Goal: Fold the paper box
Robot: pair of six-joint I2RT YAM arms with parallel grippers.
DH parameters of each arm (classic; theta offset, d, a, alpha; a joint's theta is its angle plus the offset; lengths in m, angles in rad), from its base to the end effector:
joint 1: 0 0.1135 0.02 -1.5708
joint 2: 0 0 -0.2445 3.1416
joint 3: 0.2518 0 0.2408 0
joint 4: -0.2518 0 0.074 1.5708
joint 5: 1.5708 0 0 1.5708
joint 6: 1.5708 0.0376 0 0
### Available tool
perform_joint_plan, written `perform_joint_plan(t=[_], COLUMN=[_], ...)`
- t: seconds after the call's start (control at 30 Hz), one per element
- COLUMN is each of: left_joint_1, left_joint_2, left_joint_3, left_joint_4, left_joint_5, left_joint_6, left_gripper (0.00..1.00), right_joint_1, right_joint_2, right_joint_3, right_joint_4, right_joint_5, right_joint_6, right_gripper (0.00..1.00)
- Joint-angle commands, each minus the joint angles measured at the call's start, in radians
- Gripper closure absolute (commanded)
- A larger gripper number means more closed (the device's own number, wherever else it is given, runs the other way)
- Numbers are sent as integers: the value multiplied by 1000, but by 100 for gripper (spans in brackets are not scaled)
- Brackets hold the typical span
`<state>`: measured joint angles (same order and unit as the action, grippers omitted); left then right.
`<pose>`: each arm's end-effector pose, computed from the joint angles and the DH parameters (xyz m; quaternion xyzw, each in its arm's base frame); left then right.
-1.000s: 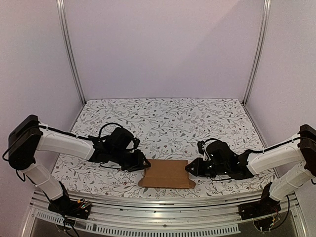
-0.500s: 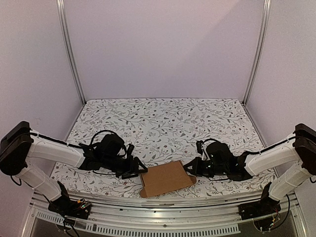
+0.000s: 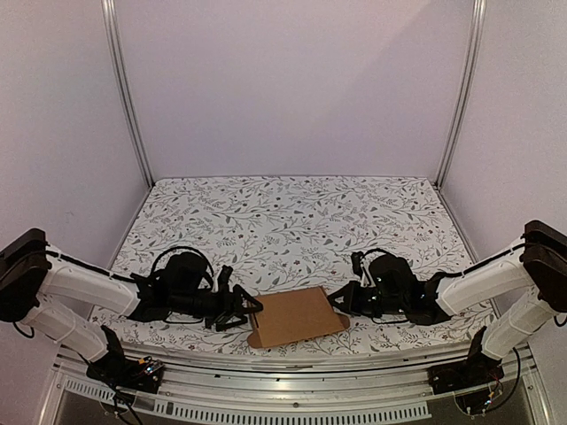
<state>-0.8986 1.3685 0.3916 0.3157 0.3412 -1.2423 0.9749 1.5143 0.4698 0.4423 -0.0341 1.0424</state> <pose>0.1380 -0.1936 0.1261 -0.0779 0.8850 -0.4530 0.0739 0.1489 0.2218 0.1229 0.0219 0.8846 0.4019 0.2354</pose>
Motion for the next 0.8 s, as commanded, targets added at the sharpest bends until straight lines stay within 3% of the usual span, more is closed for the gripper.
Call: perform_joint_plan(t=[0.0, 0.4, 0.77], left_joint_1=[-24, -45, -45], left_joint_2=[44, 155, 161], left_joint_3=[-39, -97, -91], left_joint_4=[191, 498, 561], left_joint_5=[9, 5, 16], left_joint_6=[-71, -181, -194], left_gripper=[30, 31, 54], right_joint_1=[-2, -1, -2], right_joint_2=[34, 19, 16], right_joint_3=[-39, -59, -64], right_joint_4=[-88, -75, -69], right_joint_5=[11, 13, 16], right_joint_6=[5, 11, 12], right_gripper=[100, 100, 100])
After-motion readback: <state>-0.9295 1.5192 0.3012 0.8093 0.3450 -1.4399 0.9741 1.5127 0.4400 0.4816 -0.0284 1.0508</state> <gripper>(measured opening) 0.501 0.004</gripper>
